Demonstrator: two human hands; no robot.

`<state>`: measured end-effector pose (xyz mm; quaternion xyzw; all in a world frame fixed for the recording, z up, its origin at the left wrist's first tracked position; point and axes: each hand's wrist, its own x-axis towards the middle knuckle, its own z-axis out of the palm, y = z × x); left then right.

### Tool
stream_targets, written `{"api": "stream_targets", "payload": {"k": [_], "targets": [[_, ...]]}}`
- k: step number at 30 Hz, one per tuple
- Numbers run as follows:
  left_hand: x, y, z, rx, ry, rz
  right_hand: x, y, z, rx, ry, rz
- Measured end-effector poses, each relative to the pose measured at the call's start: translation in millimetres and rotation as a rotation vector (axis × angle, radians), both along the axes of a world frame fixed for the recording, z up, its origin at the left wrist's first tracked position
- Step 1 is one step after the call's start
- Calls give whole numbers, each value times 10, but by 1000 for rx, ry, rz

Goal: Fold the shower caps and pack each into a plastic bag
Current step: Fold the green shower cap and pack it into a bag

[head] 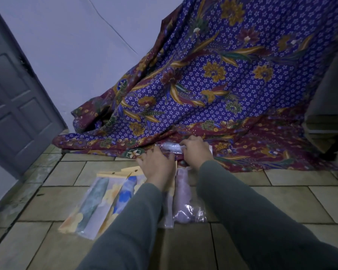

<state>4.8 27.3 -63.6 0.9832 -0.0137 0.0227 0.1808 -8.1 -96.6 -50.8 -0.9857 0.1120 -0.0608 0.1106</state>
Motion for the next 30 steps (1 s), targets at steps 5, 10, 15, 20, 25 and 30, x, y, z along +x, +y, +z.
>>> {"api": "stream_targets", "payload": {"k": [5,10,15,20,25,30], "targets": [[310,-108,-125,83,72,33,294,-205,-112,7,180,39],[408,-175,-197,-28,82,52,284,-267,-168,61,177,90],[383,-168,-130,-524,-29,-17,200,-342,-55,243,2,90],[308,-235,25,-1011,-105,-77,82,-393,144,431,-193,162],[228,-284,195,-1193,4,-279,-16,-537,408,856,-116,136],[67,-284,385,-1177,61,-484,-183,-616,426,889,-154,154]]}}
